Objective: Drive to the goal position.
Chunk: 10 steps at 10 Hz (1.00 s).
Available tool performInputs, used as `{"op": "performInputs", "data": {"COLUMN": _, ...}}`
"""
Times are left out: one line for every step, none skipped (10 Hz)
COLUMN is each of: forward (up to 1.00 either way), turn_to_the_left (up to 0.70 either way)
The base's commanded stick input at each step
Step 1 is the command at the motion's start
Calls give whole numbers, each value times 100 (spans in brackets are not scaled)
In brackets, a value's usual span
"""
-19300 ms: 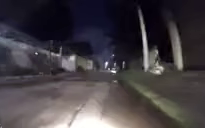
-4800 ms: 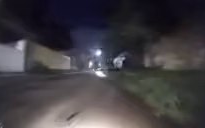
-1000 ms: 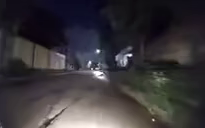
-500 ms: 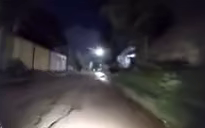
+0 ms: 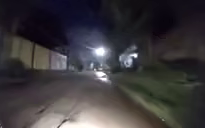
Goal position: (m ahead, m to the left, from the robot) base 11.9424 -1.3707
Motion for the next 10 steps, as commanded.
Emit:
{"op": "performInputs", "data": {"forward": 70, "turn_to_the_left": 0}}
{"op": "performInputs", "data": {"forward": 70, "turn_to_the_left": 0}}
{"op": "performInputs", "data": {"forward": 70, "turn_to_the_left": 0}}
{"op": "performInputs", "data": {"forward": 70, "turn_to_the_left": 0}}
{"op": "performInputs", "data": {"forward": 70, "turn_to_the_left": 0}}
{"op": "performInputs", "data": {"forward": 70, "turn_to_the_left": 0}}
{"op": "performInputs", "data": {"forward": 70, "turn_to_the_left": 0}}
{"op": "performInputs", "data": {"forward": 70, "turn_to_the_left": 0}}
{"op": "performInputs", "data": {"forward": 70, "turn_to_the_left": 0}}
{"op": "performInputs", "data": {"forward": 70, "turn_to_the_left": 0}}
